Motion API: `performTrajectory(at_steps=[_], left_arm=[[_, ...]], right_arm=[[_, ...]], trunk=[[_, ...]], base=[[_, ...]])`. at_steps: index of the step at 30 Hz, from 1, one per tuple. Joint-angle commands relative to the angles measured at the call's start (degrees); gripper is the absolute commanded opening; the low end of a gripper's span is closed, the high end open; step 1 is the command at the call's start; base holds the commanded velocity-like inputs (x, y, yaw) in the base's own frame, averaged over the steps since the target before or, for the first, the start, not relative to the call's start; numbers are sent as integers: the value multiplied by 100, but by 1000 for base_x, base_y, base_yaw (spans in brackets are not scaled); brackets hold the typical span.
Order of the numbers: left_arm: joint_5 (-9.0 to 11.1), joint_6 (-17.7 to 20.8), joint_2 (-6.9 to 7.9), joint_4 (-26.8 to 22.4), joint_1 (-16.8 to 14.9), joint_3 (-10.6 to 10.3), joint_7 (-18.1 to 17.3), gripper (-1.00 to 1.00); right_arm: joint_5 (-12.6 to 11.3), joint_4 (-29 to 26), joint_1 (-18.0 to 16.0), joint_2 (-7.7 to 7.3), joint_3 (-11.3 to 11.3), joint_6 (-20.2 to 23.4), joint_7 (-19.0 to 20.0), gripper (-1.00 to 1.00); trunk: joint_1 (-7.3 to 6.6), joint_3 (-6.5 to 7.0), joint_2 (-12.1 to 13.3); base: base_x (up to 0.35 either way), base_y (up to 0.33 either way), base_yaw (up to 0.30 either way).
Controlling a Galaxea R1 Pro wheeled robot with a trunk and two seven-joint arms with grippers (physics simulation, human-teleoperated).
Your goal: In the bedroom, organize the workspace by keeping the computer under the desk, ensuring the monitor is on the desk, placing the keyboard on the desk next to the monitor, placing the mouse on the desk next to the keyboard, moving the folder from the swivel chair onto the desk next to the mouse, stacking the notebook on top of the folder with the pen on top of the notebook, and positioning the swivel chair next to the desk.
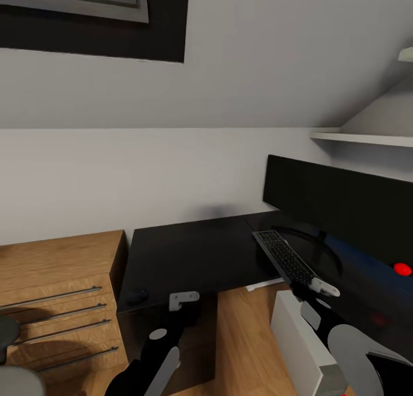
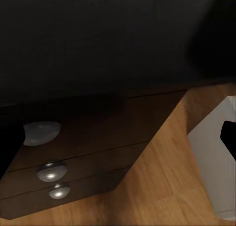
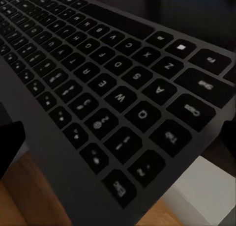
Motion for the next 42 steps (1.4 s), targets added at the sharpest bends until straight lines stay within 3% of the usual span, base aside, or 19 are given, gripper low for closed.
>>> performTrajectory(at_steps=[1, 21, 42], left_arm=[[51, 12, 2, -7, -5, -16, 51, 100], [51, 12, 1, -4, -5, -42, 49, 100], [51, 16, 0, 25, -5, -47, 49, 100]], right_arm=[[-60, 4, -4, -1, 20, -35, -5, 100], [-59, 4, -4, 0, 26, -286, -17, 100], [-68, -54, -4, 7, 33, -267, -20, 100]], trunk=[[-23, 12, 38], [-462, 371, 840], [-462, 371, 840]], base=[[0, 0, 0], [0, 0, 0], [0, 0, 0]])
